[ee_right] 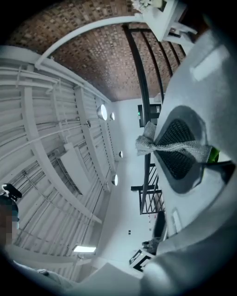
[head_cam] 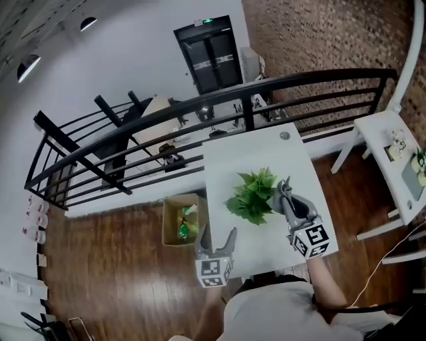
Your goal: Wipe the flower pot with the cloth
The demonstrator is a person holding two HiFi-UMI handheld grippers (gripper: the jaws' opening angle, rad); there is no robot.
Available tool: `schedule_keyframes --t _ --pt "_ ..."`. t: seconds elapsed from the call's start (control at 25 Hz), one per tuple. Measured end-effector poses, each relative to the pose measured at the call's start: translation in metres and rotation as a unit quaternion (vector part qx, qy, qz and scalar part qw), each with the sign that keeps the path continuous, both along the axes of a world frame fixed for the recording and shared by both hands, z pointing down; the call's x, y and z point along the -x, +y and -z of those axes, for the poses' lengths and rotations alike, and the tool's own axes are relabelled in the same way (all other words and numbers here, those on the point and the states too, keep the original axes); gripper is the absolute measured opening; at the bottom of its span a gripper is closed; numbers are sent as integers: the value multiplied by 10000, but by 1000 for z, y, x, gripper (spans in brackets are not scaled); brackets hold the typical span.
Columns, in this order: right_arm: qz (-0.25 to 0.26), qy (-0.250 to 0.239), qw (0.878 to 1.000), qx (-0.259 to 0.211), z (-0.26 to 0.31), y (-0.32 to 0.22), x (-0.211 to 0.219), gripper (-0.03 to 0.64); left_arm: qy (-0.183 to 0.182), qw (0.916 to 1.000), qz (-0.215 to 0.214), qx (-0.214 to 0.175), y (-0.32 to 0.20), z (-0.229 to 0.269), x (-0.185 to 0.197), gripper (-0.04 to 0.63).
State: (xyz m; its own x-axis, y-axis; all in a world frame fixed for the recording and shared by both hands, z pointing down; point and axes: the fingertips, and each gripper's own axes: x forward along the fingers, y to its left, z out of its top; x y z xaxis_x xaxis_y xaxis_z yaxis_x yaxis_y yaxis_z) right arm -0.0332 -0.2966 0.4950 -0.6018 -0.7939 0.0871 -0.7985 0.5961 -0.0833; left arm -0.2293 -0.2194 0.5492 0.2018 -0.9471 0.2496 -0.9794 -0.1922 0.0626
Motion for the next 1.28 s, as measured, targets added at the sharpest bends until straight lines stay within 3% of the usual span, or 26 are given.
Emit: schedule_keyframes --t 0.12,0.28,0.44,0.52,0.6,1.04,1.28 --pt "-228 88 9997 -8 4 2 8 11 89 9982 -195 560 -11 -44 21 406" --pt "-477 219 9986 -41 2 3 -2 11 19 9904 -818 1118 -25 -103 8 437" --pt "-704 352 9969 -18 -2 1 -16 11 5 9771 -1353 1642 -44 -169 -19 526" --pt "-817 429 9957 21 -5 3 -23 11 70 9722 -1449 1837 -53 -197 -32 599" --pt "-916 506 9945 53 -7 6 -30 11 110 9691 -1489 1963 -63 -221 -43 630" --pt "-1405 803 9865 241 -14 27 -68 11 431 9703 -1593 1768 -117 -252 -78 630" --pt "-1497 899 9843 274 -19 36 -80 11 232 9735 -1644 1572 -131 -261 -90 606"
